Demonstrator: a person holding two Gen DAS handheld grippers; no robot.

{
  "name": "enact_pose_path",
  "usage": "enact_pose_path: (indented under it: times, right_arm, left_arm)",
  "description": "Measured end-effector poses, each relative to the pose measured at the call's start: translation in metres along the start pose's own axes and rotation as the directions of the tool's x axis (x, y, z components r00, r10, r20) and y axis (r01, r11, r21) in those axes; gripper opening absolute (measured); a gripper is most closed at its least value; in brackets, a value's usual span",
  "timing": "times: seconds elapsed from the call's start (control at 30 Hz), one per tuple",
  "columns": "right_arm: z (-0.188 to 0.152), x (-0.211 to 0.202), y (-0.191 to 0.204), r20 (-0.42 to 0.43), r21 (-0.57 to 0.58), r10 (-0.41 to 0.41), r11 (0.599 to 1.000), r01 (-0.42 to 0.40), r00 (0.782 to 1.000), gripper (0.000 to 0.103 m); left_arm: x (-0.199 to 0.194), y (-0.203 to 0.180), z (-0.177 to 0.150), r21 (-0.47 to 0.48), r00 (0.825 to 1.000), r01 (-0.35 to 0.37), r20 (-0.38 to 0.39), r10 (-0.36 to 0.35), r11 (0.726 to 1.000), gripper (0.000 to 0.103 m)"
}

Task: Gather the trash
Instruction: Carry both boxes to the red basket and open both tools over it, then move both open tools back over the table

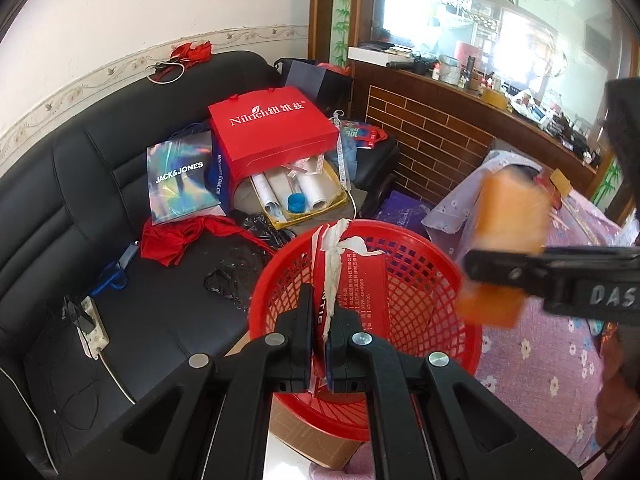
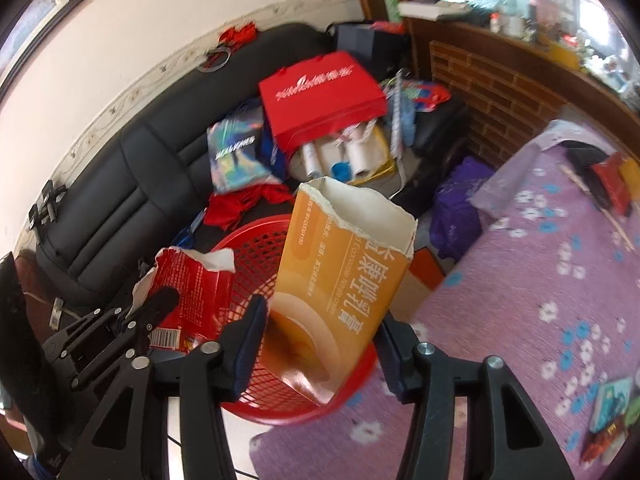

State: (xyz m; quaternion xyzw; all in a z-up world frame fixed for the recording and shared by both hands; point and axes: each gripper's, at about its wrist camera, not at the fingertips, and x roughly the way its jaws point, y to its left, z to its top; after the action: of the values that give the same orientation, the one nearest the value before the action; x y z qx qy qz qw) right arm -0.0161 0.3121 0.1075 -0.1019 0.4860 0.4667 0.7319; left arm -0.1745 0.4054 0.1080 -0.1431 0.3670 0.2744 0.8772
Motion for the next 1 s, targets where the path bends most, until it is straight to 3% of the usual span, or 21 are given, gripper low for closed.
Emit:
enact_pose_path:
  times: [0.03, 0.07, 0.1, 0.4, 0.7, 1.0]
  right_arm:
    - [0.001, 0.003, 0.0, -0.002, 0.003, -0.002, 1.0, 0.002, 1.0, 0.068]
    - [0.002, 0.004, 0.0, 0.002, 0.006, -0.004, 1.0, 0.004, 1.0, 0.07]
    - [0.002, 0.003, 0.0, 0.005, 0.009, -0.001, 1.0, 0.001, 1.0, 0.07]
    - [-0.03, -0.041, -0.028, 0.07, 0.114, -0.039, 0.993, 0.031, 0.997, 0.07]
    - [-0.098, -0.075, -0.076, 0.046, 0.257, -0.106, 0.962, 0.09, 0.993, 0.071]
    - [-0.172, -0.136, -0.13, 0.076, 0.388, -0.169, 0.913, 0.127, 0.983, 0.071]
  left_arm:
    - [0.001, 0.003, 0.001, -0.008, 1.0, 0.006, -0.003, -0.006, 1.0, 0.019]
    - [0.001, 0.004, 0.001, -0.009, 1.0, 0.007, 0.002, -0.007, 1.0, 0.035]
    - [0.0, 0.004, 0.001, -0.008, 1.0, 0.0, 0.008, 0.0, 1.0, 0.043]
    - [-0.005, -0.011, -0.001, 0.011, 0.999, 0.046, 0.012, -0.046, 0.999, 0.046]
    - [-0.017, -0.078, -0.019, 0.136, 0.991, 0.136, -0.015, -0.136, 0.981, 0.046]
    - [-0.04, -0.167, -0.053, 0.264, 0.972, 0.233, -0.066, -0.224, 0.936, 0.046]
